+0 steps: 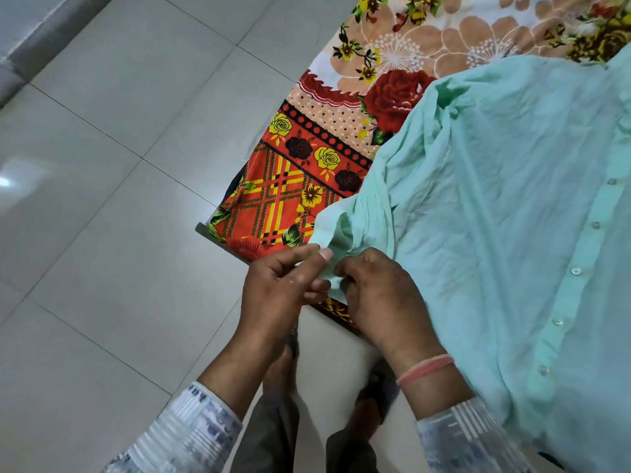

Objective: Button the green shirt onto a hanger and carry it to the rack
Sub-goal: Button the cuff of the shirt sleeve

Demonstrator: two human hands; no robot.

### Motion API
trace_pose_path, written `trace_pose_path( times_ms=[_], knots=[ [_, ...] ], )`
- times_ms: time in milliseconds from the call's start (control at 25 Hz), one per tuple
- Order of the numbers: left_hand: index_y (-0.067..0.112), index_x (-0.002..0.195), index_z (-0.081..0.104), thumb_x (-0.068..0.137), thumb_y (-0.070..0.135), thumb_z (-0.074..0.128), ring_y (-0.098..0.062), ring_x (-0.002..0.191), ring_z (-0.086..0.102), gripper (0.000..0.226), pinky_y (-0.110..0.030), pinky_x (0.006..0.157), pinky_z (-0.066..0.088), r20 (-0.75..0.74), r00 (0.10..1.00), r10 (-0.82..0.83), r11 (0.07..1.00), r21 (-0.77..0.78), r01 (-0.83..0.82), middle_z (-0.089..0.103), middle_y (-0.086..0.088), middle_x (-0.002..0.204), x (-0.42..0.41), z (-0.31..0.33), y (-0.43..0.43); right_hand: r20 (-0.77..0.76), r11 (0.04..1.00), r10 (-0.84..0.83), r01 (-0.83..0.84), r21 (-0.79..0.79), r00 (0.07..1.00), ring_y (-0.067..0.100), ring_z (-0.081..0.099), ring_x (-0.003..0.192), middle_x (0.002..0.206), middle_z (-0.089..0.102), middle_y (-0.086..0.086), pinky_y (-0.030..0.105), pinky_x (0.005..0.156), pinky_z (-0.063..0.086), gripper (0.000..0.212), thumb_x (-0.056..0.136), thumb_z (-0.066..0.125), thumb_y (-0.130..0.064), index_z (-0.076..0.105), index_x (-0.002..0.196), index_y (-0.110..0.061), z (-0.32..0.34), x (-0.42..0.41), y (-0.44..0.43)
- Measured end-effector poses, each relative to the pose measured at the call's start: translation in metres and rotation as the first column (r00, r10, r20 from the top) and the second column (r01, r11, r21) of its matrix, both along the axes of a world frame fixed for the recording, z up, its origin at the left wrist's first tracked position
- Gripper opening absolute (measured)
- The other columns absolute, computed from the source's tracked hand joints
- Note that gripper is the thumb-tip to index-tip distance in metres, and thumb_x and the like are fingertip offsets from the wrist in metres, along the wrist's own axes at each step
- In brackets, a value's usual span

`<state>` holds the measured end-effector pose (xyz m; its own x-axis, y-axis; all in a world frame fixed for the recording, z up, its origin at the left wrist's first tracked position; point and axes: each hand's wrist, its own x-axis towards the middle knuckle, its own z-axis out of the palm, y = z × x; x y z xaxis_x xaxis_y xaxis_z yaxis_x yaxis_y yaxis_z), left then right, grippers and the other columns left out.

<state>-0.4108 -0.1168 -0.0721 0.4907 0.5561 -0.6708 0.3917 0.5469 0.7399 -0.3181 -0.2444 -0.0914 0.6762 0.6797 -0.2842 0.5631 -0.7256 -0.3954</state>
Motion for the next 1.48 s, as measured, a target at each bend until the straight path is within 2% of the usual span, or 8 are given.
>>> trace_pose_path(
  times_ms=[160, 360, 560, 720, 840, 960, 1240, 1480],
  knots=[
    [0.0, 0.109, 0.081, 0.099, 0.004, 0.072, -0.024, 0.071, 0.078, 0.013, -0.035, 0.072, 0.069, 0.01, 0.992, 0.126, 0.991, -0.05, -0.126, 0.082, -0.023, 0.094, 0.007, 0.0, -0.01, 0.054, 0.997, 0.075, -0.074, -0.034, 0.996, 0.027, 0.062, 0.103, 0.109, 0.059, 0.002, 0.039, 0.077, 0.057, 0.008, 0.096, 0.068, -0.022, 0.072, 0.101, -0.026, 0.006, 0.013, 0.0],
    [0.016, 0.101, 0.084, 0.088, -0.004, 0.082, -0.01, 0.088, 0.082, 0.024, -0.024, 0.078, 0.066, 0.009, 0.99, 0.14, 0.977, 0.164, -0.14, 0.086, 0.008, 0.094, 0.009, 0.0, -0.014, 0.143, 0.945, 0.116, -0.154, 0.287, 0.983, 0.025, 0.056, 0.135, 0.121, 0.071, -0.004, 0.046, 0.108, 0.043, 0.008, 0.091, 0.07, -0.023, 0.066, 0.097, -0.021, 0.025, 0.028, -0.01],
    [0.013, 0.098, 0.085, 0.082, -0.003, 0.086, -0.013, 0.09, 0.082, 0.023, -0.032, 0.082, 0.067, 0.06, 0.968, 0.243, 0.946, 0.207, -0.251, 0.086, 0.003, 0.094, 0.013, 0.0, -0.018, -0.002, 0.912, 0.233, -0.217, 0.349, 0.973, 0.02, 0.064, 0.096, 0.091, 0.071, -0.01, 0.042, 0.085, 0.053, 0.013, 0.085, 0.08, -0.031, 0.073, 0.092, -0.023, 0.05, 0.046, -0.008],
    [0.013, 0.101, 0.085, 0.093, -0.011, 0.069, -0.011, 0.09, 0.081, 0.03, -0.036, 0.083, 0.067, 0.07, 0.975, 0.211, 0.964, 0.151, -0.219, 0.086, 0.006, 0.093, 0.013, 0.005, -0.021, -0.338, 0.923, 0.056, 0.08, 0.376, 0.94, 0.007, 0.072, 0.086, 0.09, 0.078, -0.01, 0.028, 0.077, 0.058, 0.007, 0.089, 0.083, -0.033, 0.08, 0.094, -0.029, 0.053, 0.049, 0.006],
    [0.013, 0.102, 0.085, 0.099, 0.002, 0.068, -0.028, 0.105, 0.081, 0.021, -0.044, 0.091, 0.066, 0.097, 0.961, 0.26, 0.962, 0.062, -0.266, 0.085, -0.005, 0.102, 0.011, 0.002, -0.025, -0.274, 0.938, -0.023, 0.116, 0.326, 0.961, 0.006, 0.07, 0.074, 0.082, 0.076, -0.01, 0.033, 0.069, 0.058, 0.014, 0.092, 0.078, -0.038, 0.078, 0.093, -0.024, 0.04, 0.049, 0.012],
    [0.014, 0.106, 0.085, 0.089, 0.02, 0.081, -0.016, 0.102, 0.08, 0.019, -0.036, 0.085, 0.064, 0.122, 0.963, 0.24, 0.967, 0.058, -0.249, 0.085, -0.001, 0.103, 0.01, 0.003, -0.024, -0.253, 0.94, -0.066, 0.145, 0.308, 0.965, 0.008, 0.069, 0.072, 0.08, 0.075, -0.01, 0.033, 0.064, 0.059, 0.021, 0.093, 0.077, -0.045, 0.078, 0.091, -0.024, 0.035, 0.047, 0.013],
    [0.014, 0.104, 0.085, 0.092, 0.001, 0.078, -0.011, 0.089, 0.081, 0.019, -0.037, 0.081, 0.067, 0.036, 0.99, 0.137, 0.976, 0.165, -0.141, 0.086, 0.007, 0.096, 0.009, -0.002, -0.026, -0.318, 0.96, 0.028, 0.063, 0.272, 0.948, 0.004, 0.071, 0.085, 0.091, 0.079, -0.009, 0.018, 0.07, 0.058, 0.015, 0.096, 0.074, -0.031, 0.083, 0.106, -0.024, 0.03, 0.049, 0.009],
    [0.016, 0.103, 0.084, 0.095, 0.006, 0.077, -0.005, 0.084, 0.081, 0.015, -0.018, 0.068, 0.06, 0.044, 0.999, 0.03, 0.976, 0.215, -0.039, 0.085, 0.011, 0.092, 0.01, -0.005, -0.022, -0.133, 0.934, -0.005, 0.053, 0.354, 0.991, 0.015, 0.071, 0.08, 0.084, 0.077, -0.005, 0.04, 0.072, 0.061, 0.011, 0.089, 0.082, -0.034, 0.08, 0.095, -0.024, 0.021, 0.04, 0.011]
  ],
)
